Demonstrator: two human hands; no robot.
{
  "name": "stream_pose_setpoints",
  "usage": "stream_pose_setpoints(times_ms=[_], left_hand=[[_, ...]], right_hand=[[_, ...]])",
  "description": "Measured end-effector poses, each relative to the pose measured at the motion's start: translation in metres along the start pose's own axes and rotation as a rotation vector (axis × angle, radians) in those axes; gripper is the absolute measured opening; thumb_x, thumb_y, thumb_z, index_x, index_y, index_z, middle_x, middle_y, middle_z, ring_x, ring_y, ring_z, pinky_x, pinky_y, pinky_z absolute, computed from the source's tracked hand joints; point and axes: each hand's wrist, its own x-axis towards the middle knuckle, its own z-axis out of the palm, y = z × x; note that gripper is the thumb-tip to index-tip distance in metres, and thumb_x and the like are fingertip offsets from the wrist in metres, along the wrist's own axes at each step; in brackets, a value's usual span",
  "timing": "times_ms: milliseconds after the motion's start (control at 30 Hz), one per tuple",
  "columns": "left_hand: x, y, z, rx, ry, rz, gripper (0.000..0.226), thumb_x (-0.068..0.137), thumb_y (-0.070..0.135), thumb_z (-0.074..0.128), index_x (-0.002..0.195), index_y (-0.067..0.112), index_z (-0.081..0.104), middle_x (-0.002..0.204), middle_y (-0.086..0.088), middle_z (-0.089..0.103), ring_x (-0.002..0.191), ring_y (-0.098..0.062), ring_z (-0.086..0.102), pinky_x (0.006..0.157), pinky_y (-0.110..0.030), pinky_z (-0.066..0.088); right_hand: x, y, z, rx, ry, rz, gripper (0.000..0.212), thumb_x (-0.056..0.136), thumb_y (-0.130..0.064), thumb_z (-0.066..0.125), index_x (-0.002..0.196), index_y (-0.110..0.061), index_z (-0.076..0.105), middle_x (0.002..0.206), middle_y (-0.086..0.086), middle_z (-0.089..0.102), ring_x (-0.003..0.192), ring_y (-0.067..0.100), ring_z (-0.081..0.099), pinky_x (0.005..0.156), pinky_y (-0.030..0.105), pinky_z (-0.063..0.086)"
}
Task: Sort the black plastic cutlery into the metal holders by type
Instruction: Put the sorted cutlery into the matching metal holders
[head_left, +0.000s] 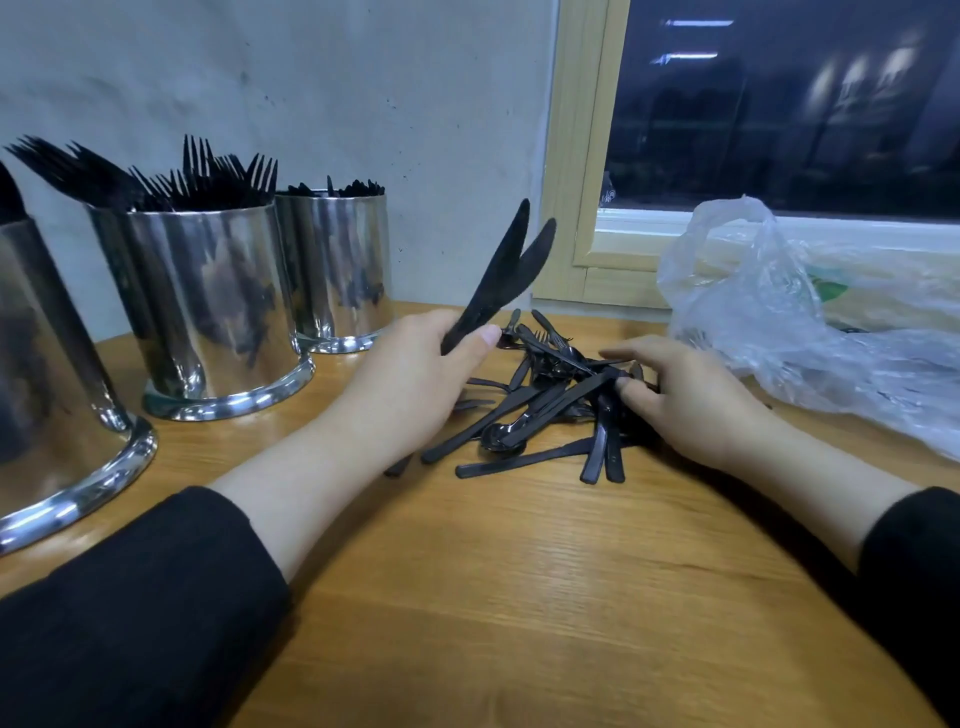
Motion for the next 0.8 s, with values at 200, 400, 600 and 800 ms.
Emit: stream_pose_setpoints(times_ms=[200,400,600,800], left_hand=[[0.001,-0.003,-0.002,0.013,0.032,-0.039,0.043,0.1,0.049,0.053,0.071,0.018,0.046,0.049,0.011,0.038,0.046,-0.018,0.041,0.058,-0.039,0.051],[0.001,-0.002,-0.002,0.024,0.022,-0.042,0.039,0.102,0.047,0.05,0.086,0.014,0.064,0.048,0.009,0.041,0.043,-0.014,0.046,0.055,-0.033,0.046],[0.001,-0.002,-0.007,-0.016,0.055,-0.043,0.038,0.103,0.044,0.048,0.08,0.018,0.062,0.052,0.002,0.048,0.044,-0.017,0.051,0.06,-0.044,0.057],[0.0,0.005,-0.011,0.085,0.203,0.108,0.04,0.105,0.039,0.046,0.083,0.015,0.069,0.064,0.001,0.06,0.062,-0.014,0.056,0.062,-0.033,0.043]], right_hand=[[0.007,0.001,0.007,-0.051,-0.123,-0.002,0.033,0.093,-0.031,0.056,0.124,-0.034,0.065,0.123,-0.013,0.061,0.115,0.018,0.055,0.107,0.047,0.039],[0.005,0.003,0.01,-0.059,-0.056,-0.086,0.023,0.095,-0.029,0.061,0.117,-0.028,0.069,0.104,-0.012,0.058,0.105,0.015,0.052,0.101,0.046,0.041],[0.0,0.005,0.009,0.057,0.023,-0.133,0.011,0.094,-0.022,0.064,0.101,-0.029,0.07,0.094,-0.014,0.057,0.094,0.007,0.053,0.088,0.032,0.043],[-0.01,-0.009,-0.001,0.447,0.276,-0.027,0.011,0.095,-0.021,0.063,0.089,-0.029,0.068,0.073,0.0,0.066,0.065,0.008,0.053,0.063,0.026,0.042]])
